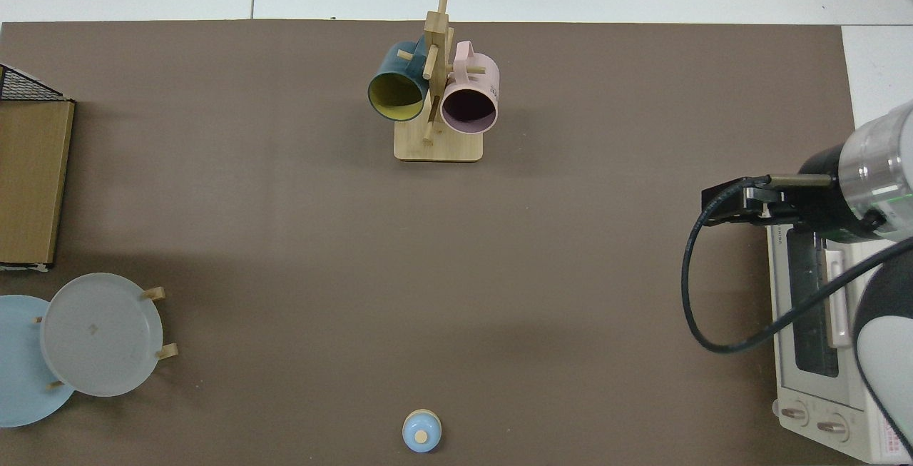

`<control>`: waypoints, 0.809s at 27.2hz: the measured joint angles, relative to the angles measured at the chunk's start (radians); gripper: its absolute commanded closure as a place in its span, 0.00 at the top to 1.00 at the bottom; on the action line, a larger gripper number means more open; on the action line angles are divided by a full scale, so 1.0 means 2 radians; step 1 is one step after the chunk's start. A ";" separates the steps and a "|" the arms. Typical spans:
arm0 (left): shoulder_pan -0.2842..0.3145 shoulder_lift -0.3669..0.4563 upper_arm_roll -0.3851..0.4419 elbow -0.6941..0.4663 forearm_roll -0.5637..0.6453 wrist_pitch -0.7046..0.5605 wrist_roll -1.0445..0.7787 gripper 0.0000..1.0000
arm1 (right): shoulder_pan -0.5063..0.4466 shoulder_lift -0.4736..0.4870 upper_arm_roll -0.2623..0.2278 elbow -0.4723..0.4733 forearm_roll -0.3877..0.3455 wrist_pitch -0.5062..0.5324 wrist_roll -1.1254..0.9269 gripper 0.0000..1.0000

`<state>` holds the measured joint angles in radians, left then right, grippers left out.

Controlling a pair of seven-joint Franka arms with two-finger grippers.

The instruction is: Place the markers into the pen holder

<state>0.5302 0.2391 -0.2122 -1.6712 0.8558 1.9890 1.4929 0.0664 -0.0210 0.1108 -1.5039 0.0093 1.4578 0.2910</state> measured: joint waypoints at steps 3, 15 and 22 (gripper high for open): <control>0.000 0.000 0.000 -0.001 -0.002 0.000 0.000 0.34 | 0.000 0.000 0.000 0.000 0.000 0.000 0.000 1.00; 0.000 0.000 0.001 -0.002 -0.003 0.000 0.000 0.34 | 0.000 0.000 0.000 0.000 0.000 0.000 0.000 1.00; 0.000 -0.004 0.004 0.002 -0.003 0.000 0.000 0.34 | 0.000 0.000 0.000 0.000 0.000 0.000 0.000 1.00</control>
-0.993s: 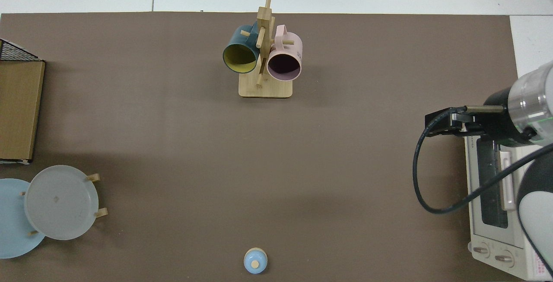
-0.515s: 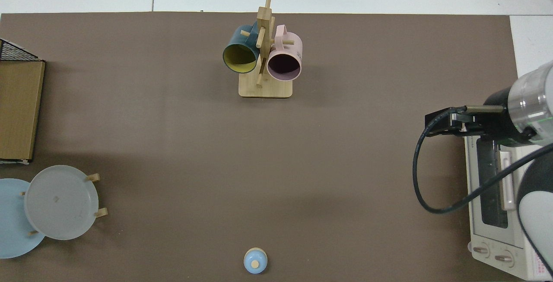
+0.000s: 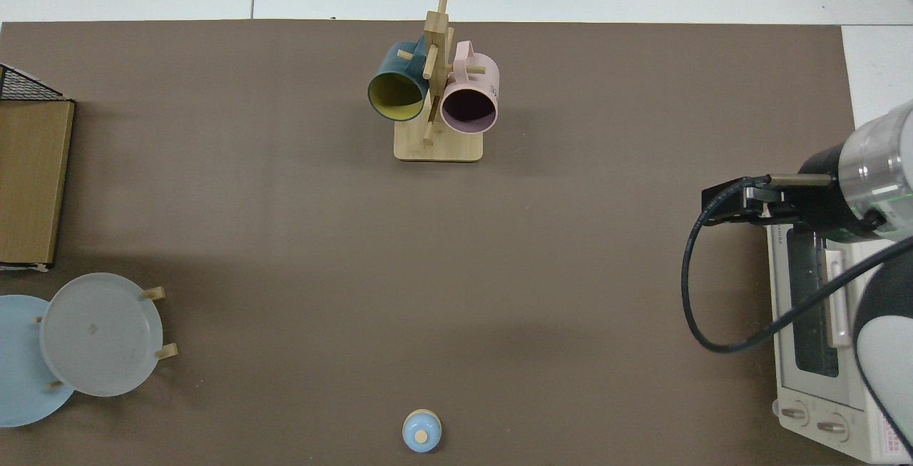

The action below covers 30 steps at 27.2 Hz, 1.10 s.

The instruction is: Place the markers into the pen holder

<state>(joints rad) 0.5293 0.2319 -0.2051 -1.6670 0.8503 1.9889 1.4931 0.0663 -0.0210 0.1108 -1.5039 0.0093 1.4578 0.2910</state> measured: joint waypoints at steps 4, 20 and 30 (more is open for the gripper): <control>-0.001 -0.012 0.008 0.006 0.000 0.000 0.002 0.36 | 0.000 0.000 0.000 0.000 0.000 0.000 0.000 1.00; -0.085 -0.066 0.034 0.055 -0.053 -0.055 0.010 0.87 | 0.000 0.000 0.000 0.000 0.000 0.000 0.000 1.00; -0.140 -0.110 0.074 0.065 -0.186 -0.106 -0.061 1.00 | 0.000 0.000 0.000 0.000 0.000 0.000 0.000 1.00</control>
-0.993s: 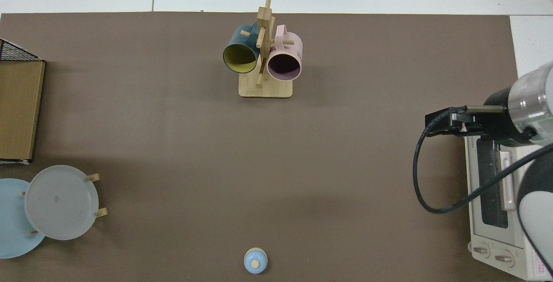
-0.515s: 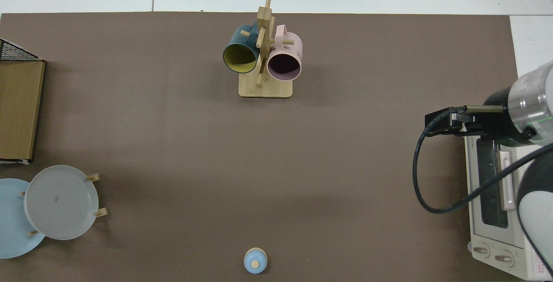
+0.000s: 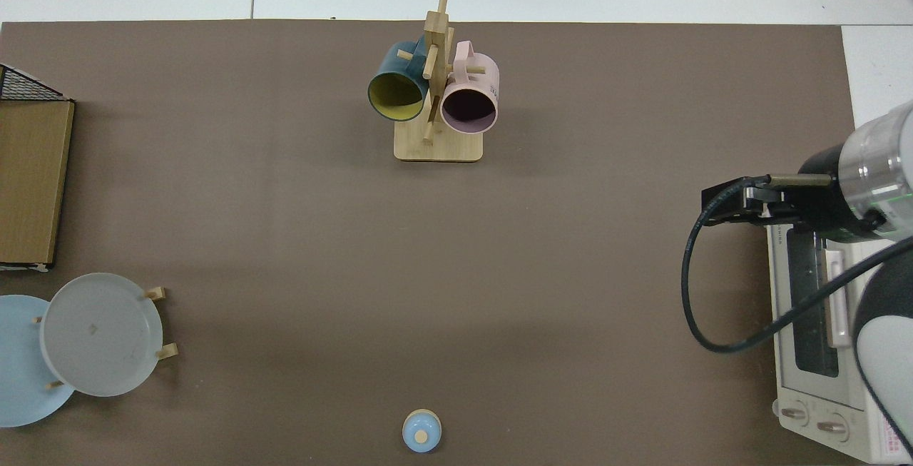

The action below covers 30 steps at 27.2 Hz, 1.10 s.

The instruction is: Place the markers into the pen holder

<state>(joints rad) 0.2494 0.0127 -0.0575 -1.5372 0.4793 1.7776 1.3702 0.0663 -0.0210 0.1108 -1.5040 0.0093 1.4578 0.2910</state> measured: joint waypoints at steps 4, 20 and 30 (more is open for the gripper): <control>-0.021 -0.006 0.000 0.000 -0.043 -0.046 -0.087 1.00 | 0.000 0.000 0.000 0.000 0.000 0.000 0.000 1.00; -0.069 -0.021 -0.003 0.000 -0.174 -0.124 -0.383 1.00 | 0.000 0.000 0.000 0.000 0.000 0.000 0.000 1.00; -0.085 -0.021 -0.004 0.000 -0.225 -0.144 -0.520 1.00 | 0.000 0.000 0.000 0.000 0.000 0.000 0.000 1.00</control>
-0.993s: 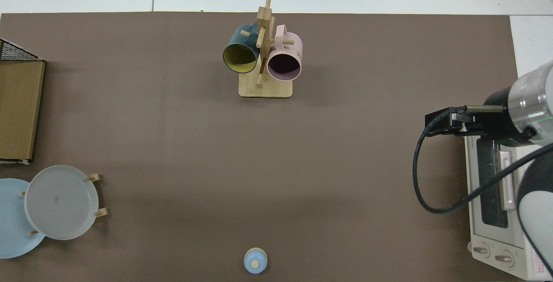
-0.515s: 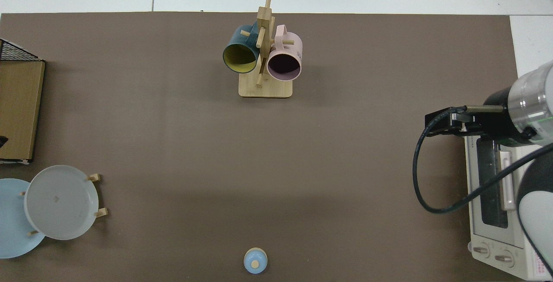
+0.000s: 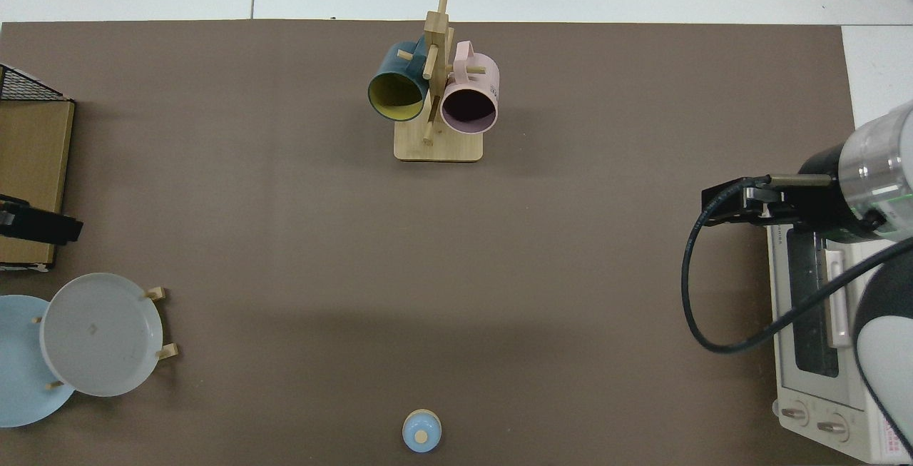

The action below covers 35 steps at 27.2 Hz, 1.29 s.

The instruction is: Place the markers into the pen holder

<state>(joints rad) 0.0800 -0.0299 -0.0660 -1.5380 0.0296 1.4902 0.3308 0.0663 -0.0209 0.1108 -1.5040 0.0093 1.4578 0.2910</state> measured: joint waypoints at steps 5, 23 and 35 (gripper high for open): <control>-0.024 -0.001 -0.001 0.000 -0.007 -0.008 -0.040 1.00 | 0.000 0.000 0.000 0.000 0.000 0.000 0.000 1.00; -0.036 -0.009 0.002 0.000 -0.010 -0.018 -0.070 1.00 | 0.000 0.000 0.000 0.000 0.000 0.000 0.000 1.00; -0.030 -0.010 0.006 0.000 -0.018 -0.017 -0.071 1.00 | 0.000 0.000 0.000 0.000 0.000 0.000 0.000 1.00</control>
<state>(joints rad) 0.0207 -0.0498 -0.0545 -1.5376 -0.0068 1.4553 0.1892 0.0663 -0.0210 0.1108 -1.5040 0.0093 1.4578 0.2910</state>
